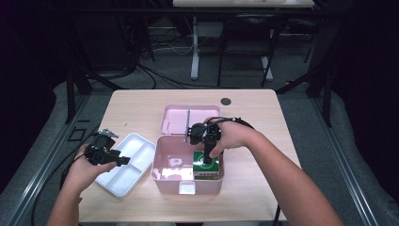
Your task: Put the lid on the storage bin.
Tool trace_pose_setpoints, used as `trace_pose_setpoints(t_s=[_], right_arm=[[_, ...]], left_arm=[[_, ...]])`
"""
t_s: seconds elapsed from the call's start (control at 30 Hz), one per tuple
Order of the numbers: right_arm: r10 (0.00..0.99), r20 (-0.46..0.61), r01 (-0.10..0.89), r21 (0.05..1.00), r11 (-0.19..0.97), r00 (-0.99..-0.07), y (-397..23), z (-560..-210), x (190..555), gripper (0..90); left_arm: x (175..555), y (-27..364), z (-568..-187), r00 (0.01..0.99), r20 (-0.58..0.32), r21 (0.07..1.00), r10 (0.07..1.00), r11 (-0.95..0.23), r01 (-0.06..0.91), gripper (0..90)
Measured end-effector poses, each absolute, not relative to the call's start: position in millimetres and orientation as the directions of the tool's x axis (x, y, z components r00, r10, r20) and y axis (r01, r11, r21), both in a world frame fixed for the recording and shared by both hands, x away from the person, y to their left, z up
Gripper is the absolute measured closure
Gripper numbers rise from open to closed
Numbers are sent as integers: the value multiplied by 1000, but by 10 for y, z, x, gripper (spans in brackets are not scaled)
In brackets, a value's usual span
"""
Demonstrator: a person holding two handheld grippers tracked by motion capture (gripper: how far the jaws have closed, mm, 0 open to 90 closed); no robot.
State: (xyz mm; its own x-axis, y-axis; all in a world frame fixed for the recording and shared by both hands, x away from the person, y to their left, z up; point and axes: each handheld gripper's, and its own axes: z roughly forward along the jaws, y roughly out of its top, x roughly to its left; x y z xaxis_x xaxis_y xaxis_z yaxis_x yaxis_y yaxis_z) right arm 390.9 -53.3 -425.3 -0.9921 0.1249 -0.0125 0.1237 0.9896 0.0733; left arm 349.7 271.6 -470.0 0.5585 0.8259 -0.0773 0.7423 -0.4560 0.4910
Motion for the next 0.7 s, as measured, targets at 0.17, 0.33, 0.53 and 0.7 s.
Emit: trace_pose_setpoints(t_s=[0.17, 0.33, 0.53, 0.7], right_arm=[[174, -32, 170, 97, 981, -984, -608, -4159, 3882, 337], [239, -50, 229, 144, 963, -970, -732, -4043, 3885, 349], [315, -55, 297, 215, 930, -947, -945, -3943, 3871, 366], [365, -65, 340, 244, 908, -929, -1113, -3944, 3867, 396]], left_arm=[[3503, 2718, -4709, 557, -77, 490, 827, -455, 744, 475], [3509, 2726, -4727, 555, -77, 483, 829, -456, 748, 478], [3513, 2737, -4740, 549, -77, 480, 832, -452, 752, 484], [3517, 2754, -4748, 545, -75, 480, 835, -449, 754, 496]])
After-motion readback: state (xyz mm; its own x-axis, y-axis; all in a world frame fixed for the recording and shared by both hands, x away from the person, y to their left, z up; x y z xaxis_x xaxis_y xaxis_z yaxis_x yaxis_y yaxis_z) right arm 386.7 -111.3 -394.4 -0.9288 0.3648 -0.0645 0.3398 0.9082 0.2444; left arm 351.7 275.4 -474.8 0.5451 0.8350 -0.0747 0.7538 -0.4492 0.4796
